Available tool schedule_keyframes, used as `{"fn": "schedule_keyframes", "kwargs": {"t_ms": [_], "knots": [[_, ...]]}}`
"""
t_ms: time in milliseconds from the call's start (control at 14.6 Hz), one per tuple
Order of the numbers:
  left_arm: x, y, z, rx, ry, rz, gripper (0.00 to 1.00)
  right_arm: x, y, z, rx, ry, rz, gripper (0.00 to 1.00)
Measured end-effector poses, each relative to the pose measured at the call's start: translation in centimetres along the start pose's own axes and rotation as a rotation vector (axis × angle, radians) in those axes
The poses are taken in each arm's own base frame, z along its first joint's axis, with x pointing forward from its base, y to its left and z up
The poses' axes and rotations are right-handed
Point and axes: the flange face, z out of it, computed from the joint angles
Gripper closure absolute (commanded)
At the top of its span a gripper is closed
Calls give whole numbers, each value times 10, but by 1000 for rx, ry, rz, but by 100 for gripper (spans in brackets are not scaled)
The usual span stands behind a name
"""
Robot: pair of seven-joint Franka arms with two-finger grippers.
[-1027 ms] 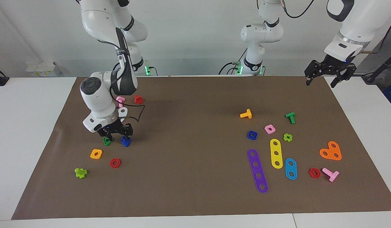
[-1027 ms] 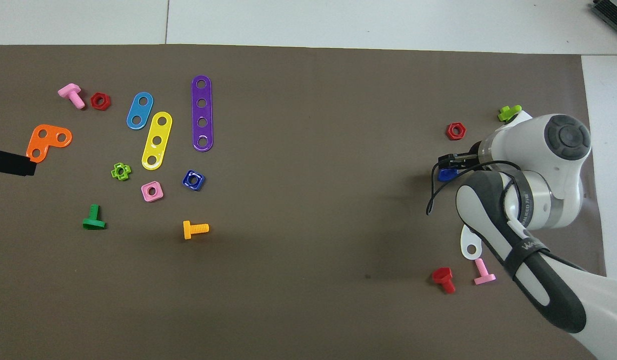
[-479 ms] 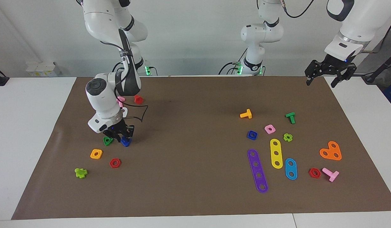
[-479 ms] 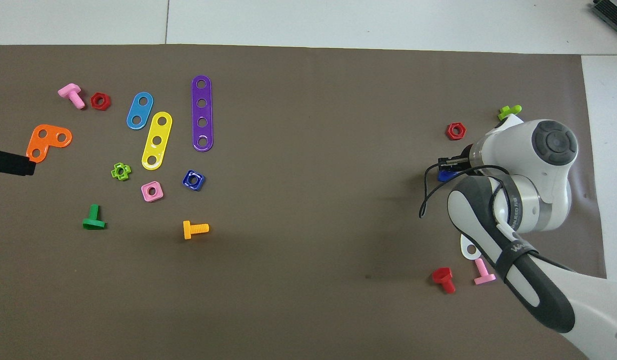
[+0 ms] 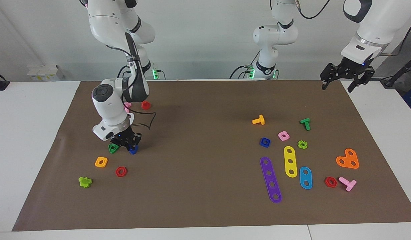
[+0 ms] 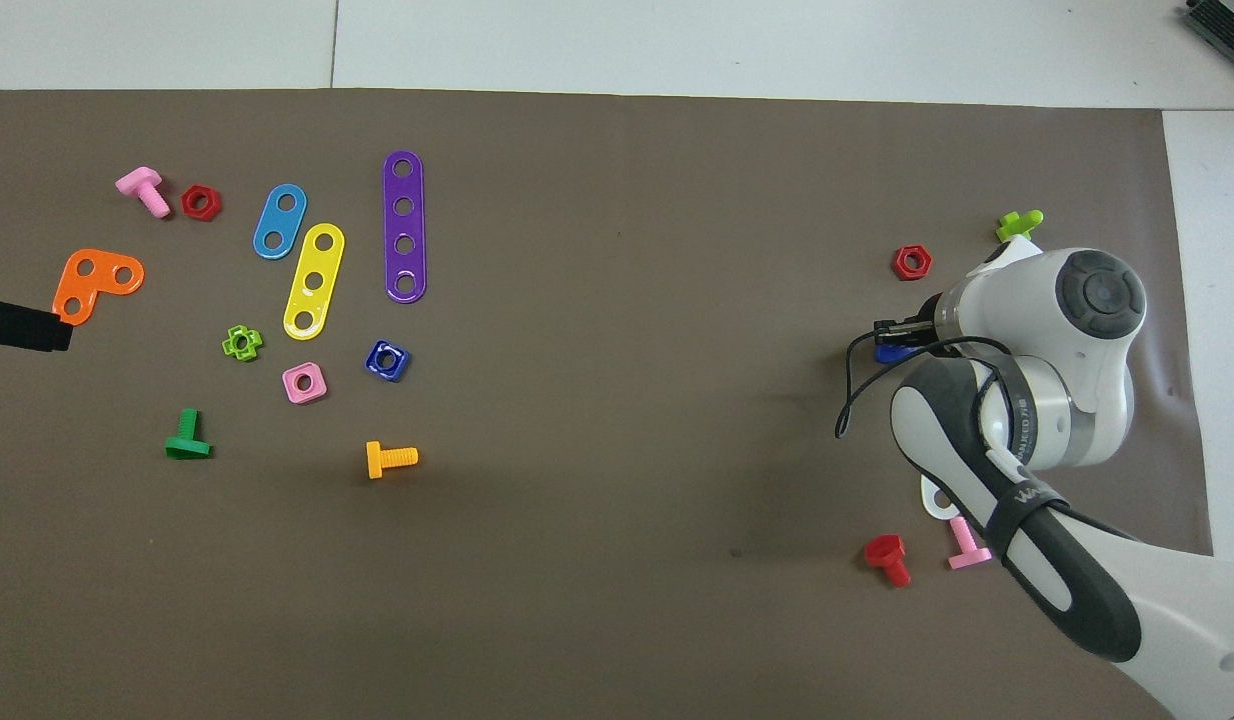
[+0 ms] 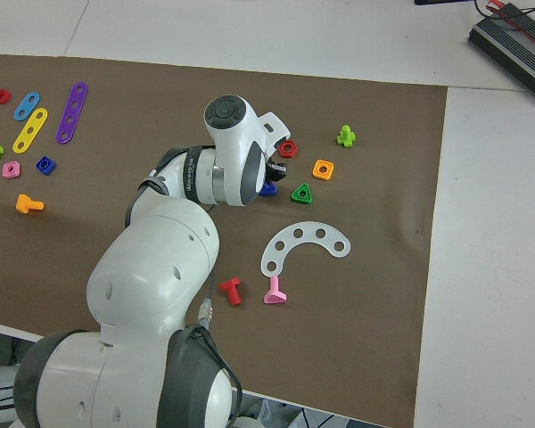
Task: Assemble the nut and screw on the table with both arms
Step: 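Carry the blue triangle with the right gripper to the table centre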
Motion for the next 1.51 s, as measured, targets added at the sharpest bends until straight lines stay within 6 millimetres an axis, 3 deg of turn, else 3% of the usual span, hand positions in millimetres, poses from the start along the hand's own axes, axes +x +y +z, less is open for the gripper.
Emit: {"fn": "schedule_keyframes", "kwargs": {"t_ms": [205, 411, 548, 616, 753, 1027, 1232, 1369, 1506], "knots": [[0, 0, 0, 0, 0, 0, 0, 7, -1, -11, 1, 4, -1, 100], [0, 0, 0, 0, 1, 0, 0, 31, -20, -65, 11, 8, 23, 100], [-1, 0, 0, -1, -4, 0, 0, 46, -58, -107, 23, 41, 67, 100], [-2, 0, 0, -2, -9, -1, 0, 50, -87, -122, 35, 62, 92, 100], [-3, 0, -1, -3, -10, -1, 0, 46, -148, -132, 58, 80, 126, 100], [-5, 0, 0, -4, -16, -2, 0, 30, -273, -101, 54, 94, 193, 100], [-6, 0, 1, -5, -19, -2, 0, 17, -339, -54, 30, 109, 248, 100], [-6, -1, 2, -6, -20, -3, 0, 6, -373, -26, 26, 140, 268, 100], [-8, -2, 3, -9, -31, -7, 0, 6, -383, -12, 38, 155, 287, 100]]}}
